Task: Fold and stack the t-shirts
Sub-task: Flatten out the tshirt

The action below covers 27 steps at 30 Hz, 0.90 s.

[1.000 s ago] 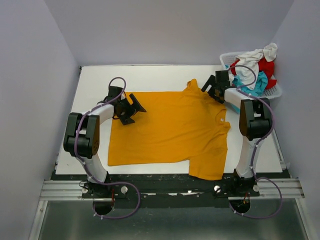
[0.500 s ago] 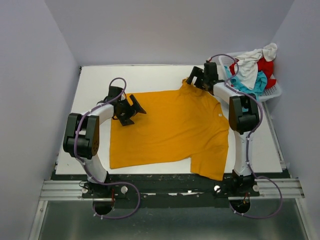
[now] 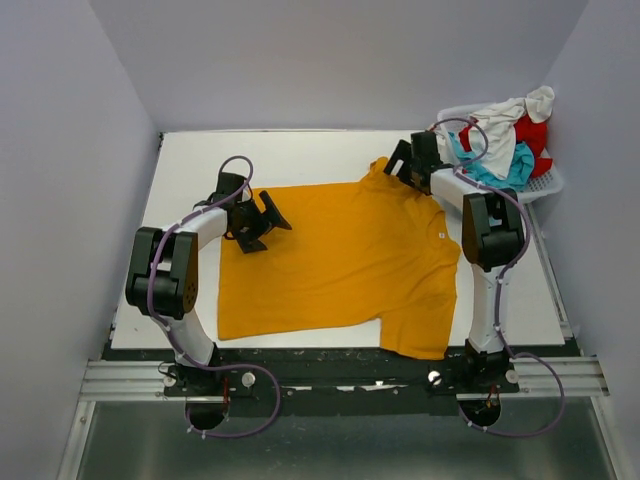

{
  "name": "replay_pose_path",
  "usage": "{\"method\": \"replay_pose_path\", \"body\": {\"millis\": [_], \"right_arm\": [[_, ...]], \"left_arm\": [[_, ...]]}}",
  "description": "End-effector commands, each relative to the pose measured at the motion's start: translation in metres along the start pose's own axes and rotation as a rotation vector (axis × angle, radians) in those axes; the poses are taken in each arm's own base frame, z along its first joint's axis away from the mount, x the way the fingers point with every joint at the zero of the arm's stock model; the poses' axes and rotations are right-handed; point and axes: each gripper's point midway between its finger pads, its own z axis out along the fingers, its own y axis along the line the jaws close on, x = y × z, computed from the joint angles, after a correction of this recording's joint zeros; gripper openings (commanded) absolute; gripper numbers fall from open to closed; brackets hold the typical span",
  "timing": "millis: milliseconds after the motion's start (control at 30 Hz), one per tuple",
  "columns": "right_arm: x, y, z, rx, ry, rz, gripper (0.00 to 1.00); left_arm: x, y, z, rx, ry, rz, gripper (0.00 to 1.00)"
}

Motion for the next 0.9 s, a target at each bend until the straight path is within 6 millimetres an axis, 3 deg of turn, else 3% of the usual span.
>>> {"method": "replay_pose_path", "body": {"millis": [0, 100, 300, 433, 500, 633, 867], "right_arm": [[0.036, -0.097, -0.014, 0.309, 0.110, 0.160, 1.00], [0.022, -0.094, -0.021, 0.274, 0.083, 0.128, 1.00], [-0.032, -0.024, -0.035, -0.019, -0.009, -0.009, 1.00], [-0.063, 0.006, -0.045, -0.103, -0.089, -0.037, 1.00], [-0.068, 0.022, -0.047, -0.178, -0.097, -0.045, 1.00], [-0.063, 0.038, -0.047, -0.231, -0.094, -0.052, 1.00], [-0.014, 0.036, -0.032, -0.249, 0.008, -0.038, 1.00]], "left_arm": [[0.003, 0.010, -0.008, -0.054, -0.004, 0.013, 0.99], [0.004, 0.011, -0.007, -0.054, -0.006, 0.010, 0.99], [0.003, 0.010, -0.006, -0.052, 0.000, 0.013, 0.99], [0.001, 0.008, -0.007, -0.049, -0.008, 0.018, 0.99], [-0.001, 0.006, -0.008, -0.043, -0.010, 0.022, 0.99], [-0.006, 0.000, -0.010, -0.038, -0.016, 0.032, 0.98], [-0.015, -0.005, -0.005, -0.038, -0.011, 0.025, 0.99]]}}
